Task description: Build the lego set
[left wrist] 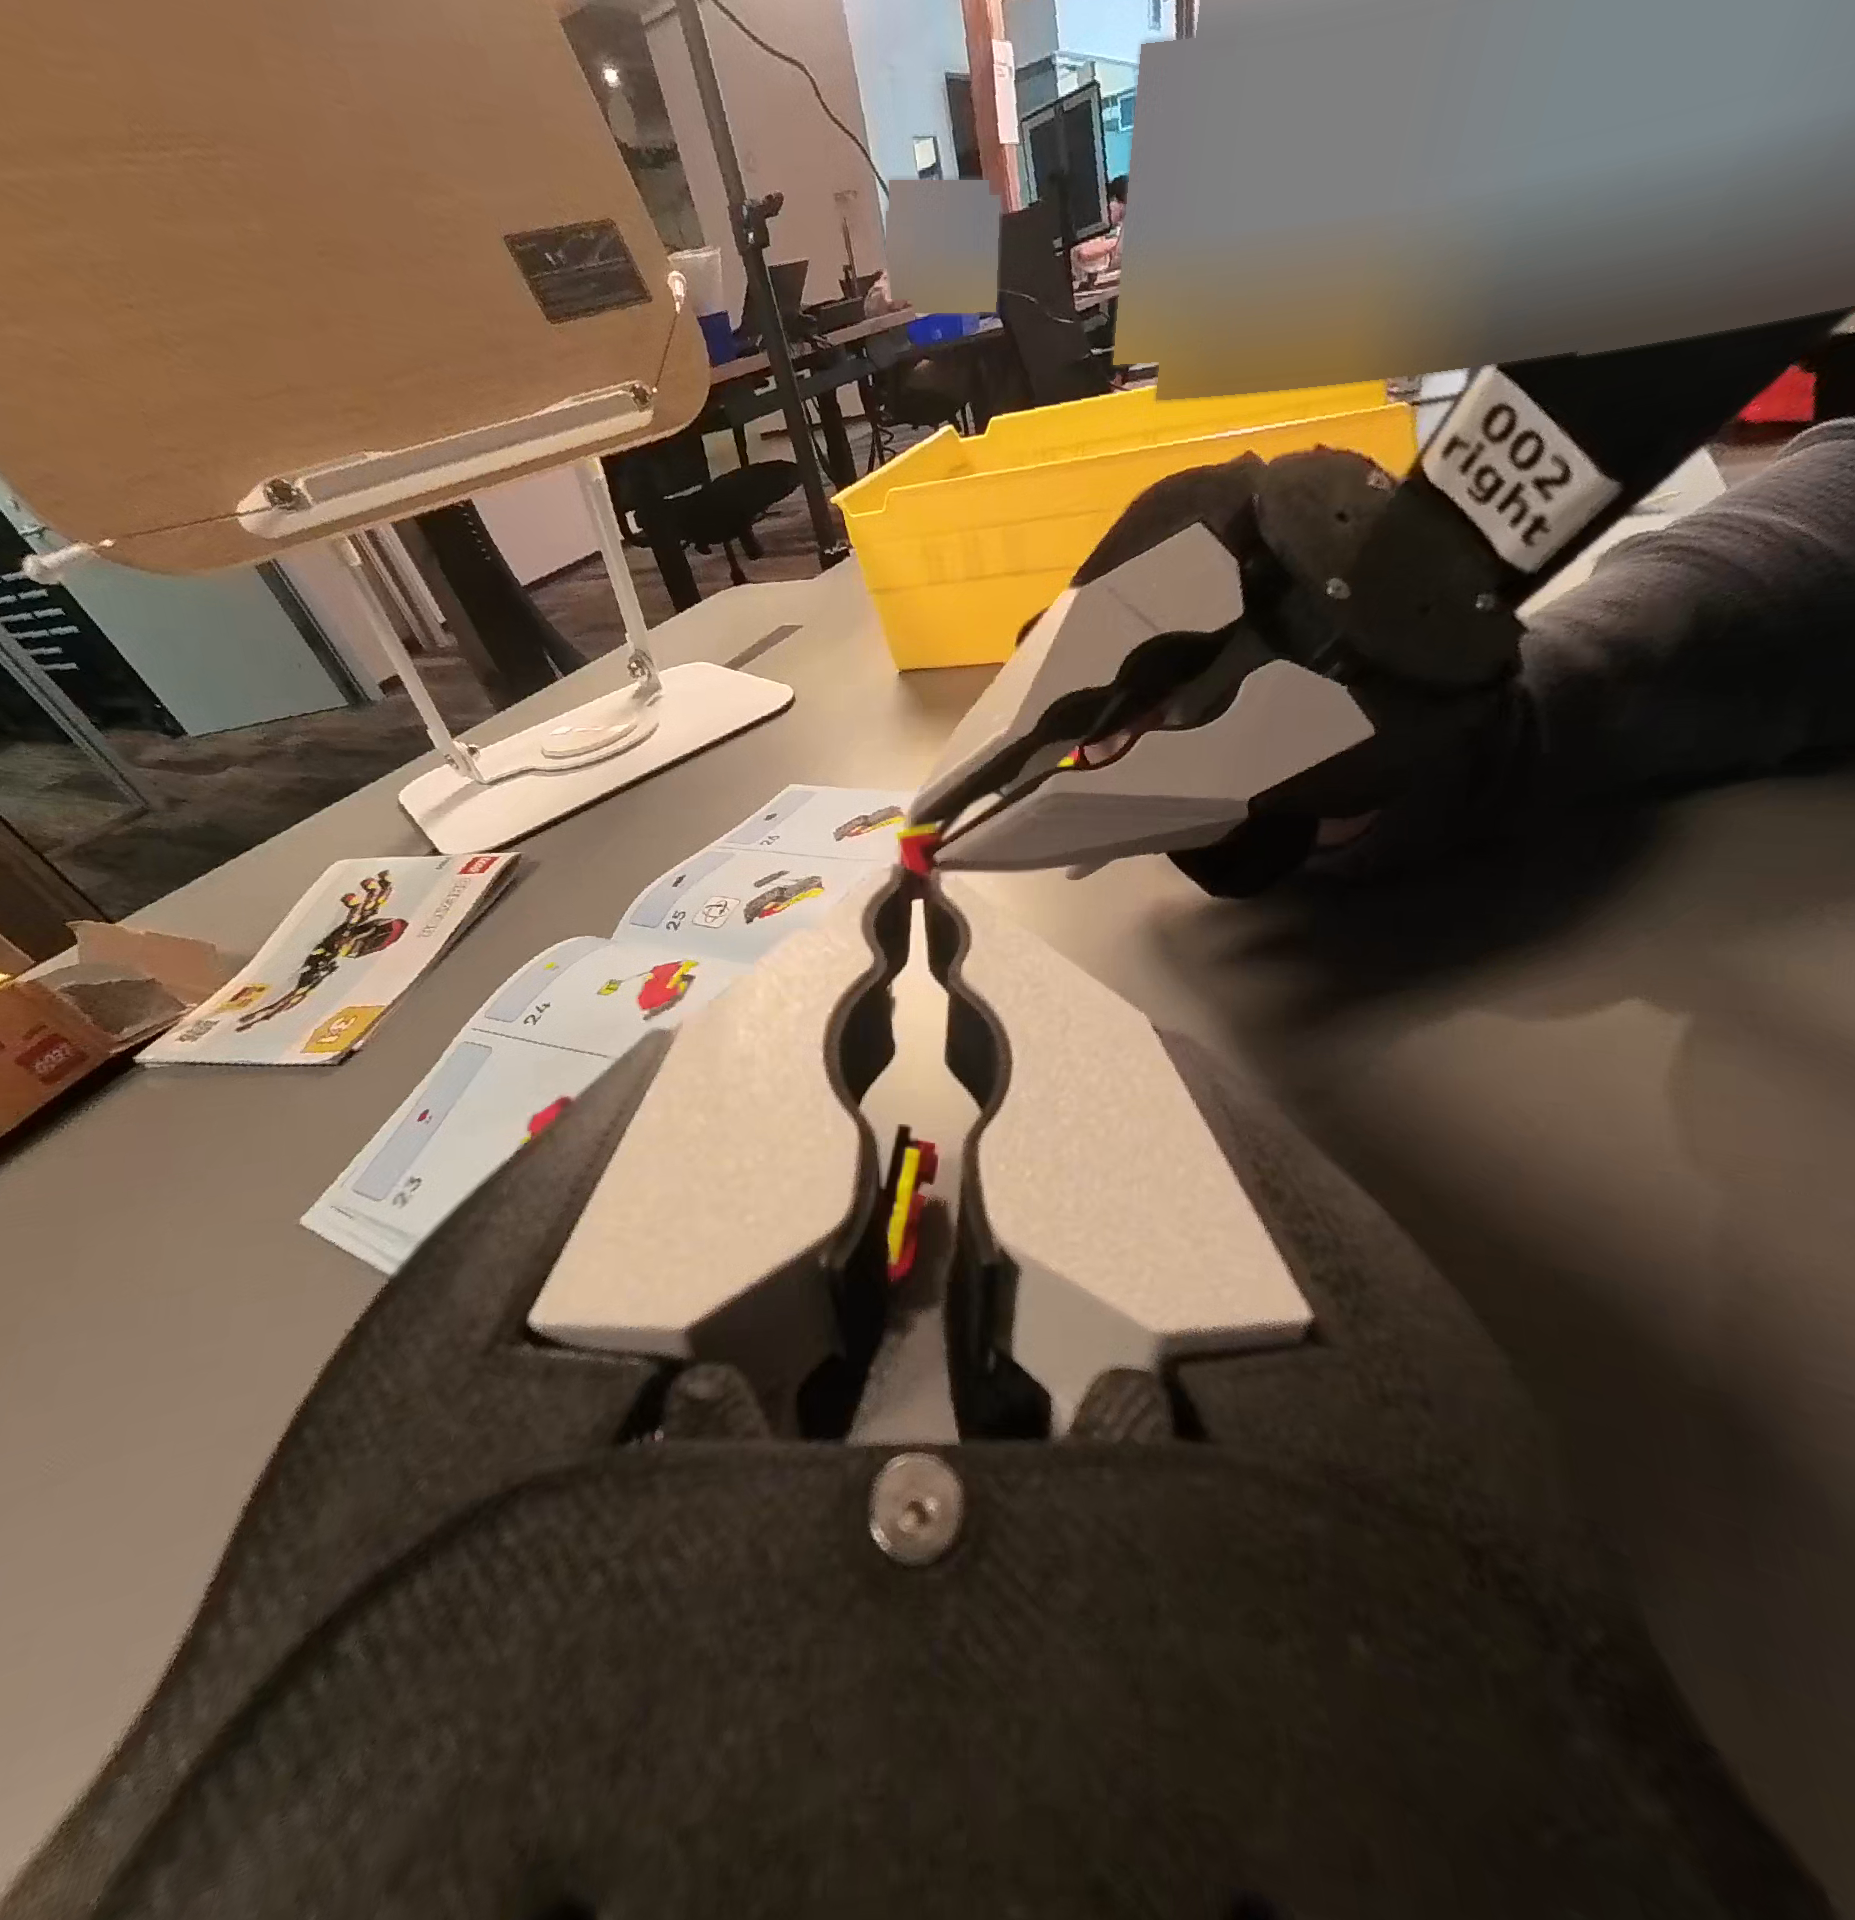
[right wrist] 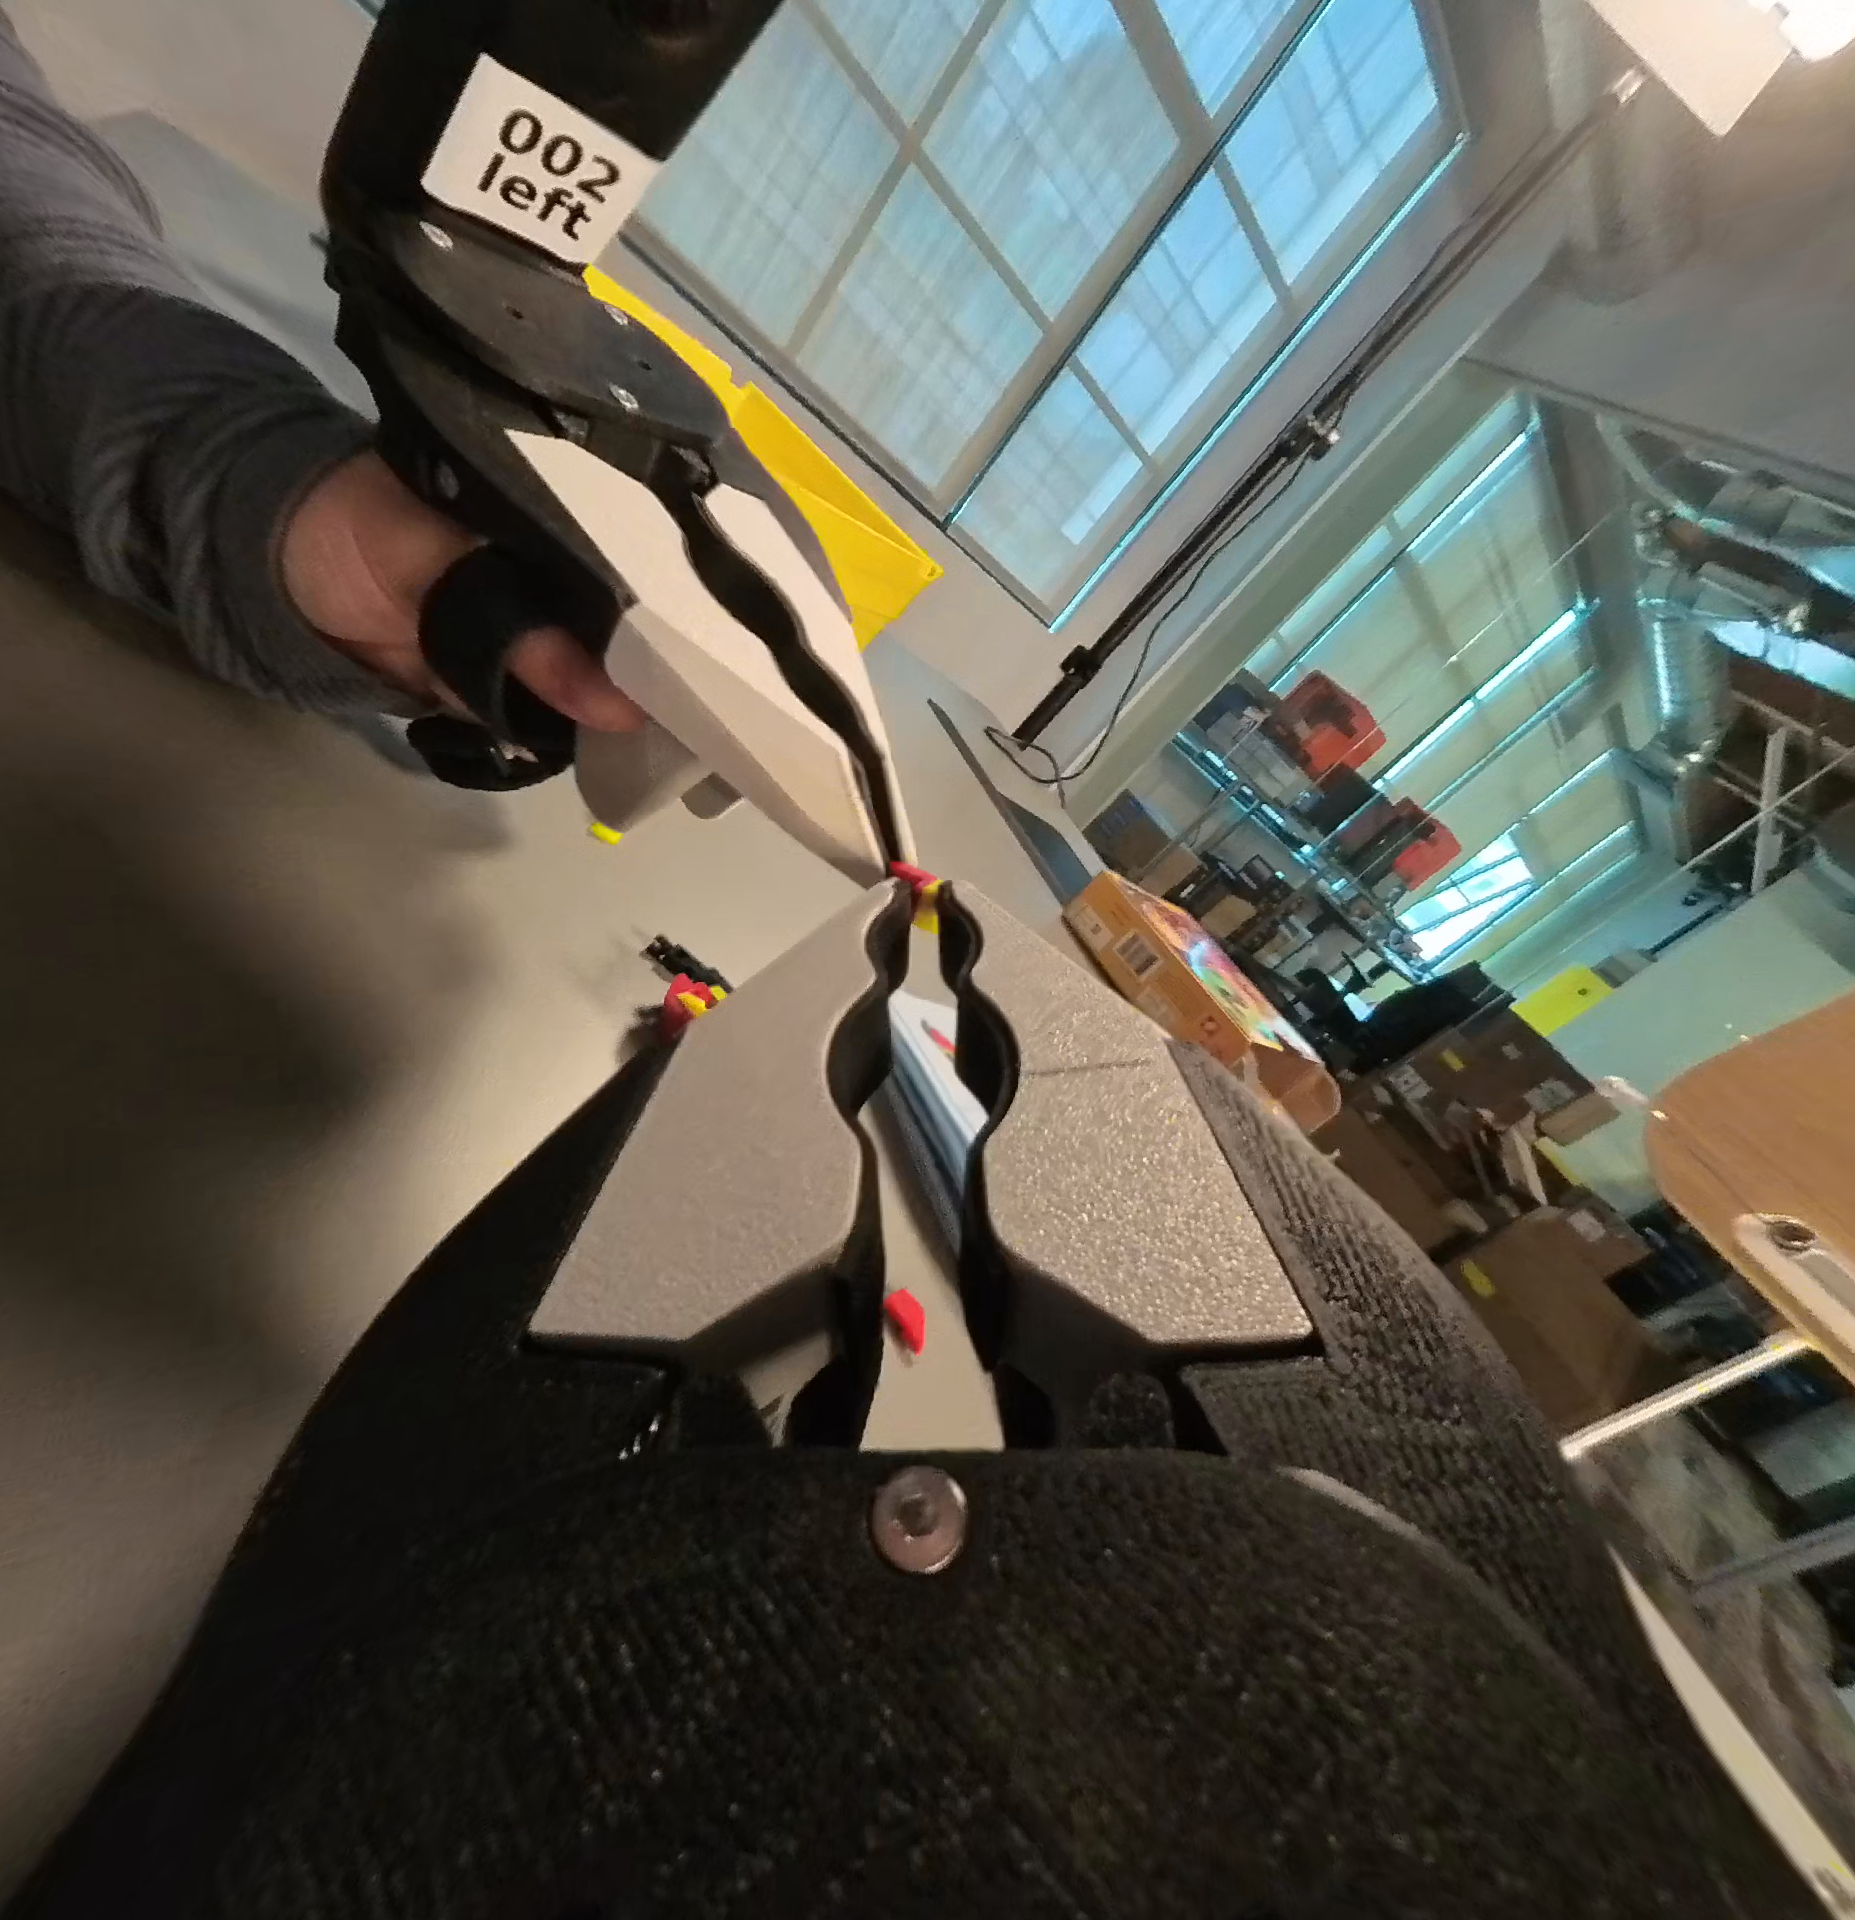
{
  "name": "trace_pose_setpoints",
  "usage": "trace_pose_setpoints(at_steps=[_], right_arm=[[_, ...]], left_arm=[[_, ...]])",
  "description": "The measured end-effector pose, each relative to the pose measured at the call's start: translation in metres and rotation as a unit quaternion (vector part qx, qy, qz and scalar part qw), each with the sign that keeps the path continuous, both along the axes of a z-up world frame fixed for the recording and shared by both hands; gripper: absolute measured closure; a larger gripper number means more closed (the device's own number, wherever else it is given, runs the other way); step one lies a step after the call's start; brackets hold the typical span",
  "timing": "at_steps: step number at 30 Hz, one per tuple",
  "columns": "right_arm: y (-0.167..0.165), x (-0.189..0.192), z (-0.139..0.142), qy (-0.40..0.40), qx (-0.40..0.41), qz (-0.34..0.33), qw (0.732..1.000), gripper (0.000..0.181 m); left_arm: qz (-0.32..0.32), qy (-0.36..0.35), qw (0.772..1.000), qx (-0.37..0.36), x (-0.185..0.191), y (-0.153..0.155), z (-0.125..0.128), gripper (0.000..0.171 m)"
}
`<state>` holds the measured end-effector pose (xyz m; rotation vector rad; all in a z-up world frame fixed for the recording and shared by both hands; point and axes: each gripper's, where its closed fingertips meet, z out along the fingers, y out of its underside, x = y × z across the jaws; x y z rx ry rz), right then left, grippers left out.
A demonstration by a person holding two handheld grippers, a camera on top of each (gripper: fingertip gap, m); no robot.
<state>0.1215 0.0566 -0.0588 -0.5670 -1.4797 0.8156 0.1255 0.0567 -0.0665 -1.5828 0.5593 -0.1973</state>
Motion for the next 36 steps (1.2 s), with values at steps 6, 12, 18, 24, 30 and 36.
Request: trace_pose_setpoints(at_steps=[6,12,18,24,30,36], right_arm=[[0.005,0.002,0.007,0.019,-0.032,0.000,0.999,0.172],[0.007,-0.001,0.008,0.005,-0.106,0.029,0.994,0.170],[-0.001,-0.002,0.006,0.008,-0.083,0.035,0.996,0.170],[-0.001,-0.005,0.005,0.009,-0.066,0.020,0.998,0.174],[-0.001,-0.006,0.001,0.002,-0.049,0.012,0.999,0.175],[0.003,-0.007,-0.010,-0.026,-0.002,-0.003,1.000,0.176]], left_arm=[[0.028,-0.059,0.997,0.034,-0.026,-0.001,0.020,0.171],[-0.025,-0.133,0.991,0.003,-0.021,-0.003,0.017,0.171],[-0.051,-0.135,0.989,-0.017,-0.012,-0.004,0.011,0.170],[-0.058,-0.125,0.990,-0.020,-0.007,-0.005,0.008,0.170],[-0.057,-0.111,0.992,-0.020,-0.005,-0.005,0.006,0.170],[-0.060,-0.051,0.995,-0.065,-0.011,-0.004,-0.009,0.148]])
